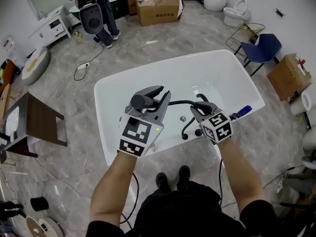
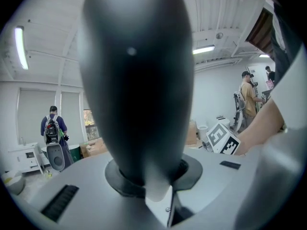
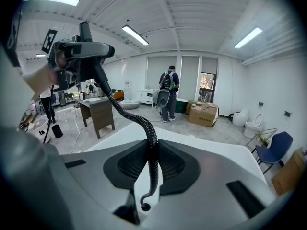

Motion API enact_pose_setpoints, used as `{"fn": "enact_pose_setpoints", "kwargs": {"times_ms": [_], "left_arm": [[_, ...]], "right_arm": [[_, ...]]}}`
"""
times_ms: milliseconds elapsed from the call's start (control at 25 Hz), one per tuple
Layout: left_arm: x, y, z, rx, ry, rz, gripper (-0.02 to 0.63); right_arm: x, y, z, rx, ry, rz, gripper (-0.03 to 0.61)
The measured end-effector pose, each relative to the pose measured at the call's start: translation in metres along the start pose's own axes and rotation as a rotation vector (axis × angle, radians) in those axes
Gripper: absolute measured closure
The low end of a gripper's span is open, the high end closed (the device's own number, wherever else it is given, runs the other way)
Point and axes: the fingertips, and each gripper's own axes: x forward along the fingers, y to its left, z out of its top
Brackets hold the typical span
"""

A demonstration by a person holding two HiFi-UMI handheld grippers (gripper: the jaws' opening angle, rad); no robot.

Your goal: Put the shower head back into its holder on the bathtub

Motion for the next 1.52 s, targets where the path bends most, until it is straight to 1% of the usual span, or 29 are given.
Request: {"fn": "enact_pose_setpoints", "kwargs": {"times_ms": [280,440,480,640,760,920,1080,1280,1520], "left_arm": [[0.016,-0.021,-0.018,-0.052,0.028,-0.068,0.532],[0.022,-0.035,-0.018,-0.151,-0.021,-0.12,0.535],[0.024,-0.04,-0.018,-0.162,-0.028,-0.135,0.535],[0.033,-0.066,-0.027,-0.119,0.002,-0.197,0.536],[0.038,-0.082,-0.035,-0.138,0.007,-0.247,0.535],[0.044,-0.106,-0.048,-0.122,0.026,-0.299,0.535],[0.052,-0.13,-0.066,-0.129,0.056,-0.337,0.535],[0.068,-0.15,-0.098,-0.138,0.114,-0.319,0.535],[0.082,-0.17,-0.144,-0.171,0.175,-0.271,0.535]], "right_arm": [[0.001,0.014,-0.073,0.106,0.093,0.042,0.499],[0.005,0.025,-0.12,0.188,0.174,0.084,0.48],[0.004,0.026,-0.13,0.211,0.186,0.086,0.48],[-0.009,0.03,-0.157,0.287,0.203,0.07,0.48],[-0.023,0.028,-0.163,0.323,0.185,0.033,0.485],[-0.048,0.019,-0.152,0.361,0.116,-0.032,0.502],[-0.076,0.011,-0.143,0.392,0.048,-0.079,0.515],[-0.097,-0.002,-0.149,0.412,0.001,-0.094,0.535],[-0.104,-0.015,-0.172,0.439,-0.013,-0.072,0.552]]}}
